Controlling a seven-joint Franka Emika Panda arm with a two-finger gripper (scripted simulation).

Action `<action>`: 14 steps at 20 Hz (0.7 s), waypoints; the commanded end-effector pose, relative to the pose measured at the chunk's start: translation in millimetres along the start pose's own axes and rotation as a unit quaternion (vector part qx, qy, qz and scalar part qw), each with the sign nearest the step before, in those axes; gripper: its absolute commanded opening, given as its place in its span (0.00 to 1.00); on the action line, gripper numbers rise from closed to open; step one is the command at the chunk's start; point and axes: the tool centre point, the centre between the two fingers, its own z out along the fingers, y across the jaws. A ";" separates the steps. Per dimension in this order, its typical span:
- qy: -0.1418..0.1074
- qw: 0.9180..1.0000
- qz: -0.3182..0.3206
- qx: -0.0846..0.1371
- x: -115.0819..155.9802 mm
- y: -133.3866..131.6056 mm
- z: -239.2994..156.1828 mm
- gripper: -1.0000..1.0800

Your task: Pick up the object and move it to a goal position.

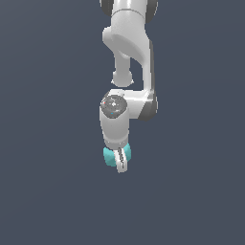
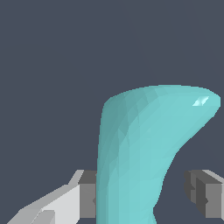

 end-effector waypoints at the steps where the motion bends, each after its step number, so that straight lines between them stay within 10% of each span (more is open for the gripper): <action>1: 0.000 1.000 0.000 0.000 -0.2 0.0 0.0 0.00; 14: 0.000 1.000 0.000 0.000 -7.4 -12.0 -53.8 0.00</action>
